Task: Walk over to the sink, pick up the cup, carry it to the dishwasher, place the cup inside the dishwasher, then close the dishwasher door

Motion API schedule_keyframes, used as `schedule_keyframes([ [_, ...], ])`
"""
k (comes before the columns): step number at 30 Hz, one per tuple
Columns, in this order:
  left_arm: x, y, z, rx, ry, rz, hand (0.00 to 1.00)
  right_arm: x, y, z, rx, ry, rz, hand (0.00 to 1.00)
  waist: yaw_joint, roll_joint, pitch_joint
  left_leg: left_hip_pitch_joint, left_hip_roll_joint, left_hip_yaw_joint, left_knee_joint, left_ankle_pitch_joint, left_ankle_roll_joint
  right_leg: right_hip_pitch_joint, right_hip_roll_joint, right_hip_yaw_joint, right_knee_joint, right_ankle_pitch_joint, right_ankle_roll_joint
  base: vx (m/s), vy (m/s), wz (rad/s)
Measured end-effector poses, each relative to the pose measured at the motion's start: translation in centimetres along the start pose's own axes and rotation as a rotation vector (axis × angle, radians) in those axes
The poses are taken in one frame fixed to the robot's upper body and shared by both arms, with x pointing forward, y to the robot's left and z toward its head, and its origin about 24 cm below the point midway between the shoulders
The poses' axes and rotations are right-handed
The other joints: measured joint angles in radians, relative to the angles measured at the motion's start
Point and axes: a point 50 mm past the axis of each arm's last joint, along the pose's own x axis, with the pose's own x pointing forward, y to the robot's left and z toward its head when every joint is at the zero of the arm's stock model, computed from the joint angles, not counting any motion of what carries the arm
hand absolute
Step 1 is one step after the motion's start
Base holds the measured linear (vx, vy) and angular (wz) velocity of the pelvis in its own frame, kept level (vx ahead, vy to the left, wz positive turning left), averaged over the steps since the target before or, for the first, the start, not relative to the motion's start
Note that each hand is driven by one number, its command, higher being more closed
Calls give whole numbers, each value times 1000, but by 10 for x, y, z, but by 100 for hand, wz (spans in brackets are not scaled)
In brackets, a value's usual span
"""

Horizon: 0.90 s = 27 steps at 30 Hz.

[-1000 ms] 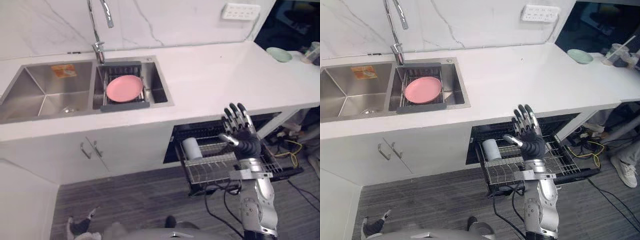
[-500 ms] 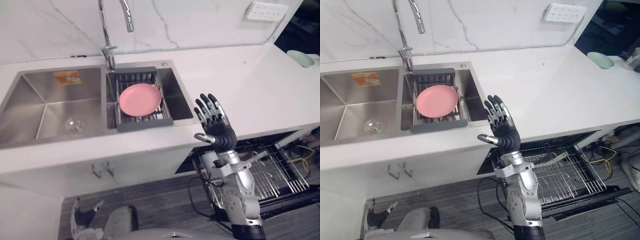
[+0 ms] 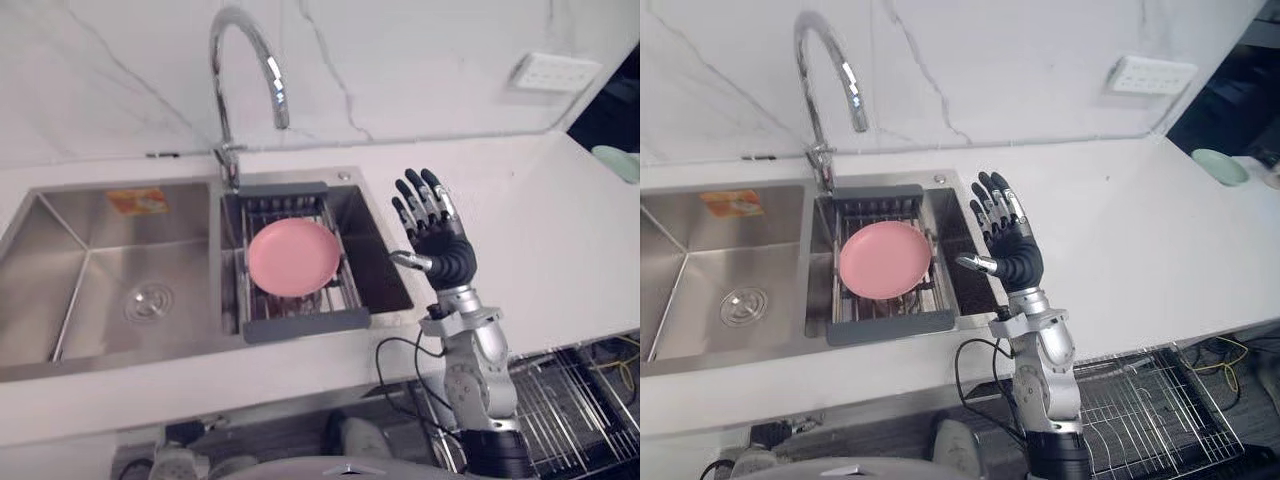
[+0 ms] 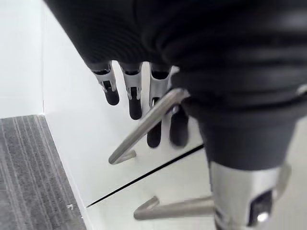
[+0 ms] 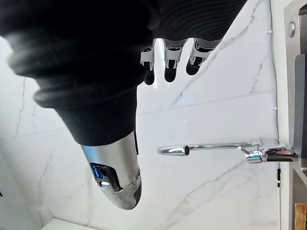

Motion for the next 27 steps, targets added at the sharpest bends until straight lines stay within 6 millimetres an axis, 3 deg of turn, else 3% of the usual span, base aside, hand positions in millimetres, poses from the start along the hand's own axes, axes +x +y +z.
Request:
schedule_keyframes([
  [3, 2, 10, -8, 13, 46, 55, 0, -2, -7, 4, -27, -7, -24, 0, 8, 0, -10, -3, 23, -14, -4, -39, 5, 36, 63, 25, -160, 40, 0, -18, -69, -44],
  [4, 5, 3, -11, -10, 106, 88, 0, -8, -15, 5, -29, 31, -95, 0, -1, -9, 7, -13, -1, 18, -78, 27, 26, 114, 47, 54, -350, 168, 22, -6, -12, -13],
  [12, 5, 4, -15, -17, 123, 86, 0, -8, -15, 4, -22, 38, -97, 0, 9, -1, 20, -18, 4, 18, -87, 28, 27, 120, 43, 42, -355, 161, 14, 0, 0, 2],
  [18, 3, 5, -37, -135, 273, 78, 0, -21, -22, -1, -27, 117, -171, 0, 14, -3, 18, -39, 5, -25, -129, 47, 12, 107, 30, -25, -353, 153, 19, 24, 7, 32],
  [22, 1, 9, -52, -233, 389, 94, 0, -20, -26, 5, -301, 227, -119, 0, 13, 2, 12, -43, 29, 16, -155, 66, -6, 107, 29, -57, -352, 141, 22, 54, 3, 27],
  [27, 3, 8, -49, -245, 395, 92, 0, -16, -27, 10, -657, 318, -57, 0, 15, 3, -11, -12, 31, 26, -153, 79, -7, 126, 30, -54, -352, 142, 22, 74, 31, -1],
])
